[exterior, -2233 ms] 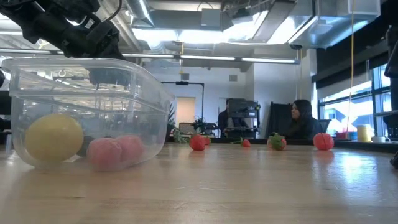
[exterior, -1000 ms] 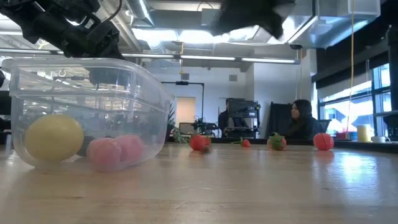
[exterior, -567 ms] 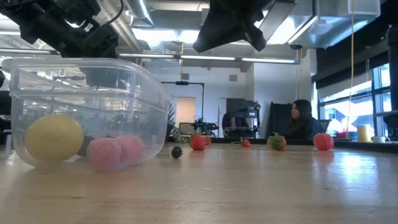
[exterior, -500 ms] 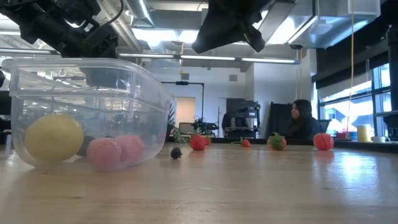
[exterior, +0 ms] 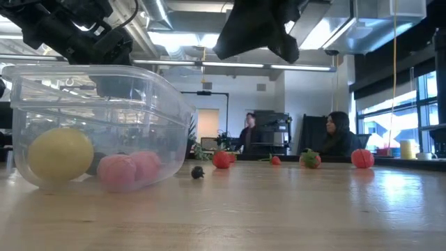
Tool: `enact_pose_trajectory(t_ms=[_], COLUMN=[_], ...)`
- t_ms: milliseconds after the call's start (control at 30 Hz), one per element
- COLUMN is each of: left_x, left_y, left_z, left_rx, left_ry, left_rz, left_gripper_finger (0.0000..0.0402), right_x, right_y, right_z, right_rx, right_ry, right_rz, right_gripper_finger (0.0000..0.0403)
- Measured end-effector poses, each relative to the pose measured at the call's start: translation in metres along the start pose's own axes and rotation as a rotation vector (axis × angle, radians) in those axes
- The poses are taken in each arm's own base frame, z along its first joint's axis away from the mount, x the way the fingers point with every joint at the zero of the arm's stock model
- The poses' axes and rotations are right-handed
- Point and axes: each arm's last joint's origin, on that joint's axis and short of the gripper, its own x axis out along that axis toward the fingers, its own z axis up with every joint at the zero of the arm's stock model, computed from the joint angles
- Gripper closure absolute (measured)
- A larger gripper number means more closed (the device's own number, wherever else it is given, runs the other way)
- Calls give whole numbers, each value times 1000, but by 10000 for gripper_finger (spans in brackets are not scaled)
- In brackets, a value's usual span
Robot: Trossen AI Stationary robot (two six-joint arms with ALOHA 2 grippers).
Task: Pick and placing Produce into tupperware
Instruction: Put the blueberry into the transparent bin
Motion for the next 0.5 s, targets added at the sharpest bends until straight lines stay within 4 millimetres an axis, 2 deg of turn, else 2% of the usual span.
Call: enact_pose_trajectory(t_ms=[167,500], left_x=[0,0], left_y=[0,0], left_z=[0,0], left_rx=[0,0], left_ry=[-1,-1], left_rz=[0,0], left_gripper_finger=[140,140], right_x=[18,61], right_y=[-1,4], right_z=[-12,-54], right_rx=[-36,-126], right_ry=[41,117], right_rz=[-28,-68], right_gripper_finger=[327,200])
